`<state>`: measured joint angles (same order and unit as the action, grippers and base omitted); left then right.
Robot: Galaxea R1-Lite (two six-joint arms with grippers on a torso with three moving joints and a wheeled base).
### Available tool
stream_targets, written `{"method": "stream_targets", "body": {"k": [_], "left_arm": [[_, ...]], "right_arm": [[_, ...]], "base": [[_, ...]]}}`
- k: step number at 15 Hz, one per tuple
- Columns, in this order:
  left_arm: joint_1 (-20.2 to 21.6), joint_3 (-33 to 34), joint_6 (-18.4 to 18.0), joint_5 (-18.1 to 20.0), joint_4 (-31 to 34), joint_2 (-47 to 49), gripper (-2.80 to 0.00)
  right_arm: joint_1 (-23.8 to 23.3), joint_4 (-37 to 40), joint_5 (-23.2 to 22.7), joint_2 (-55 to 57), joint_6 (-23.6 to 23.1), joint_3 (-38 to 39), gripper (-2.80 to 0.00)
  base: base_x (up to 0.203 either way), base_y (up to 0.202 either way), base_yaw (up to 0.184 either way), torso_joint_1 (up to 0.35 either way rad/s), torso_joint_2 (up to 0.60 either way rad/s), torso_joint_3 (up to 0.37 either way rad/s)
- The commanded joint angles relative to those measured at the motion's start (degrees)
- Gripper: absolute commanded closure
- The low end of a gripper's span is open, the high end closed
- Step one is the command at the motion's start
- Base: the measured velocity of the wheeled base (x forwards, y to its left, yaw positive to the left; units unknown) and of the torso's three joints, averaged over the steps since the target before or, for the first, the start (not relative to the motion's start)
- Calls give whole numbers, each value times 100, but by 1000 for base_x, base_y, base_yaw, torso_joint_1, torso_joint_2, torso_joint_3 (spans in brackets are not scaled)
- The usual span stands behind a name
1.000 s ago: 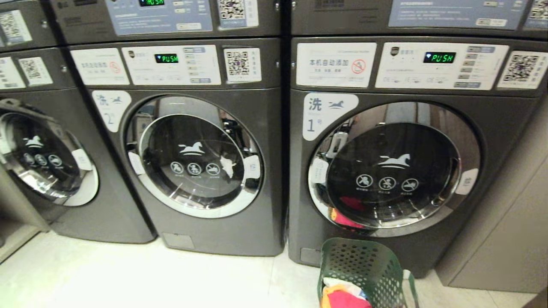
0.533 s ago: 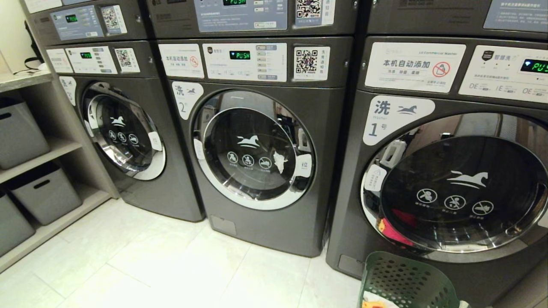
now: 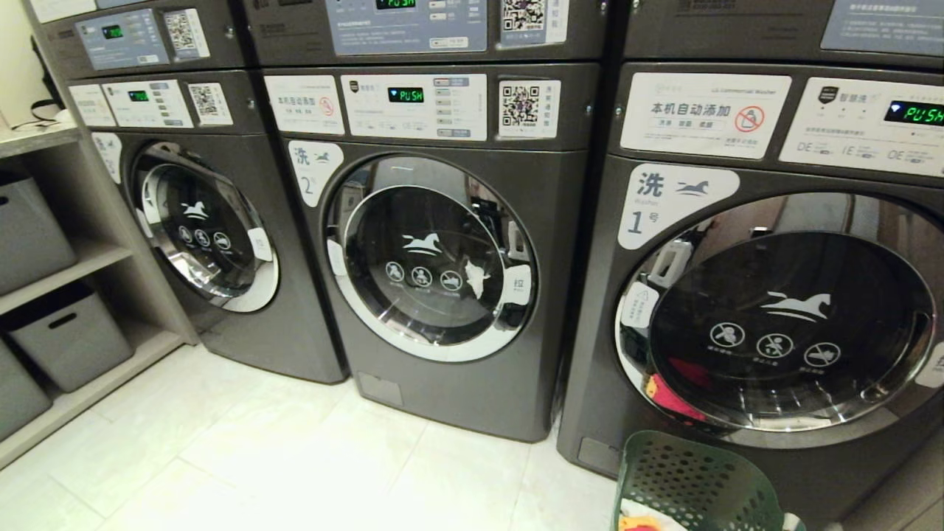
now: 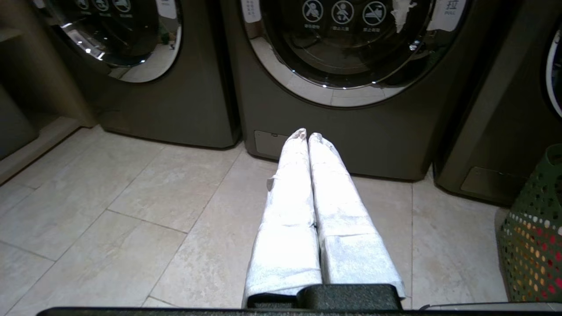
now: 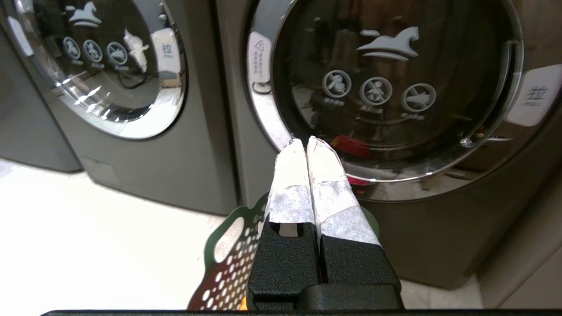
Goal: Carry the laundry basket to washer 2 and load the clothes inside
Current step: Open the lid of the washing machine
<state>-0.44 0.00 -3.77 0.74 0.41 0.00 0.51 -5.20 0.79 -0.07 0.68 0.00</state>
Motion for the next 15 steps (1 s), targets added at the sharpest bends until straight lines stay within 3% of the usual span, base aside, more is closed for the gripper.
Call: {"method": "stream_targets", "body": {"k": [1,15], "left_arm": [[0,9,-1,5,-5,0,0],[0,9,-36,14,-15,0,0]], "right_arm": [[2,2,0,7,2,193,0],[2,2,0,7,2,193,0]], "base": [[-8,0,-117,7,2,2],[-1,9,-172,2,2,4]]}}
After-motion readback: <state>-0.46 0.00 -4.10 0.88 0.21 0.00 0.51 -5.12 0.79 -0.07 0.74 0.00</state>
